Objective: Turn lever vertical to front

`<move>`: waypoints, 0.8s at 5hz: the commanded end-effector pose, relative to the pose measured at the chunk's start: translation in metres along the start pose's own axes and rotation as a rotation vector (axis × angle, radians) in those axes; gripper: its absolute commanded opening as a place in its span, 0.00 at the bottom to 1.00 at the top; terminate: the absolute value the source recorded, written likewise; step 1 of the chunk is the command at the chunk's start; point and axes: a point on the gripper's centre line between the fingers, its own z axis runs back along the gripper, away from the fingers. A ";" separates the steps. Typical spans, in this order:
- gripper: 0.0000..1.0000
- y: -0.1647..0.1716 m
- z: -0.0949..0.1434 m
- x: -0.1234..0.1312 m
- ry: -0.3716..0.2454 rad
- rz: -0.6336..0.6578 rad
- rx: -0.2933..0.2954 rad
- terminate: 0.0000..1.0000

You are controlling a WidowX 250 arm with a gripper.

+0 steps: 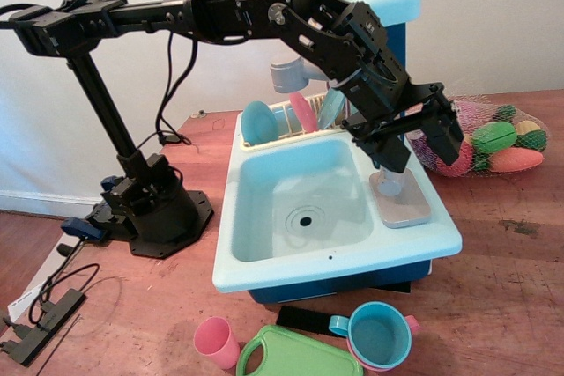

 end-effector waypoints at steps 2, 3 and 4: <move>1.00 -0.002 -0.005 0.000 -0.006 0.006 -0.002 0.00; 1.00 0.003 -0.011 0.003 -0.027 0.025 -0.004 0.00; 1.00 0.008 -0.011 0.003 -0.031 0.030 0.001 0.00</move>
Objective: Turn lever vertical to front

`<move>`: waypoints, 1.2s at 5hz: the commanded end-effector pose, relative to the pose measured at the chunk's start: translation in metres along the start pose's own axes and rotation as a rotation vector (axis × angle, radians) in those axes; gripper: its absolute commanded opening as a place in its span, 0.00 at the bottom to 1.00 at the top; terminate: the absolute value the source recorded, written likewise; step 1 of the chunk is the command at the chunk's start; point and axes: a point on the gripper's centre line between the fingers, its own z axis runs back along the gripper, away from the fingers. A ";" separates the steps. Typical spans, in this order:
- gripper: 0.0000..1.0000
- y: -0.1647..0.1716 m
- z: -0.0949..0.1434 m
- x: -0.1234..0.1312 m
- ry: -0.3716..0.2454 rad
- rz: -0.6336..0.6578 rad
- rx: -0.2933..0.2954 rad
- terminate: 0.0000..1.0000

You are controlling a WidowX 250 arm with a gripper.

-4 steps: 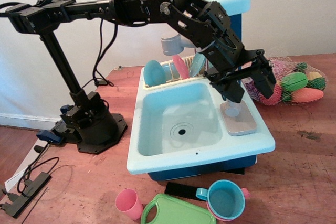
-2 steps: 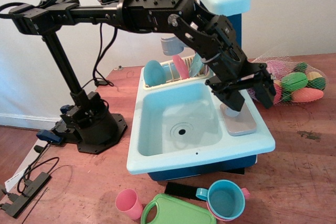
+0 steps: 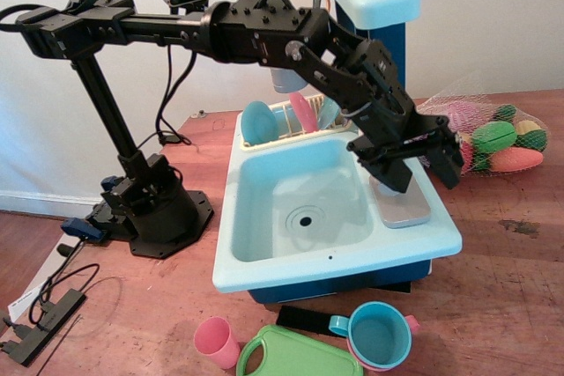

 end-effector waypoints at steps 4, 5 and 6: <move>1.00 0.037 0.026 0.000 -0.047 0.077 -0.056 0.00; 1.00 0.037 0.015 -0.005 -0.033 0.072 -0.059 0.00; 1.00 0.042 0.007 -0.014 -0.002 0.066 -0.049 0.00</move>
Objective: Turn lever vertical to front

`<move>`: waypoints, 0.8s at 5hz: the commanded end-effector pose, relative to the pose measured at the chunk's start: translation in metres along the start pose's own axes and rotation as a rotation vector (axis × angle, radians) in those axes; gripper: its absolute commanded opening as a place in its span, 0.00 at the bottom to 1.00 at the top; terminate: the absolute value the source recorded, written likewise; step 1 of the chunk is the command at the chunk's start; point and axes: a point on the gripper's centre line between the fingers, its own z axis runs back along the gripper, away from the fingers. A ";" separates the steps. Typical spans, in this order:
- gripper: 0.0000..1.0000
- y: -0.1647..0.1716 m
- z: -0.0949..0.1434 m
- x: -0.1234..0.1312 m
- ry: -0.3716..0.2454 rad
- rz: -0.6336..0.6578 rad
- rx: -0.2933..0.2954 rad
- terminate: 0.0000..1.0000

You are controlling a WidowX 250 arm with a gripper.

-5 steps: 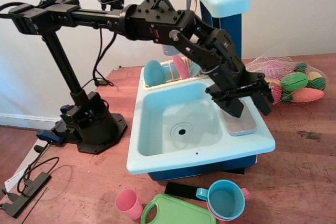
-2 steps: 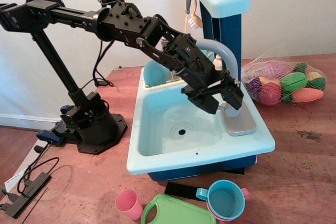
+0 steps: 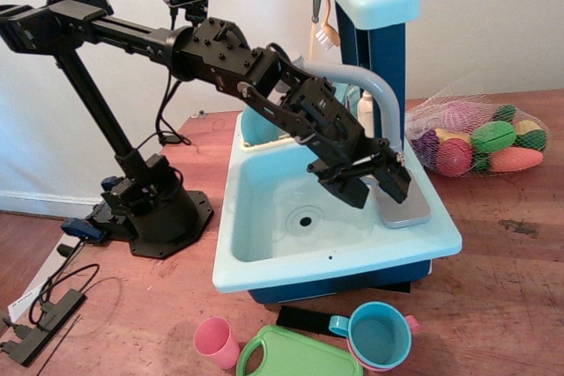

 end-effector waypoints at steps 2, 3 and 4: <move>1.00 0.037 0.041 -0.015 -0.002 0.002 0.051 0.00; 1.00 0.061 0.070 -0.028 -0.011 -0.003 0.082 0.00; 1.00 0.068 0.082 -0.034 -0.001 -0.014 0.088 0.00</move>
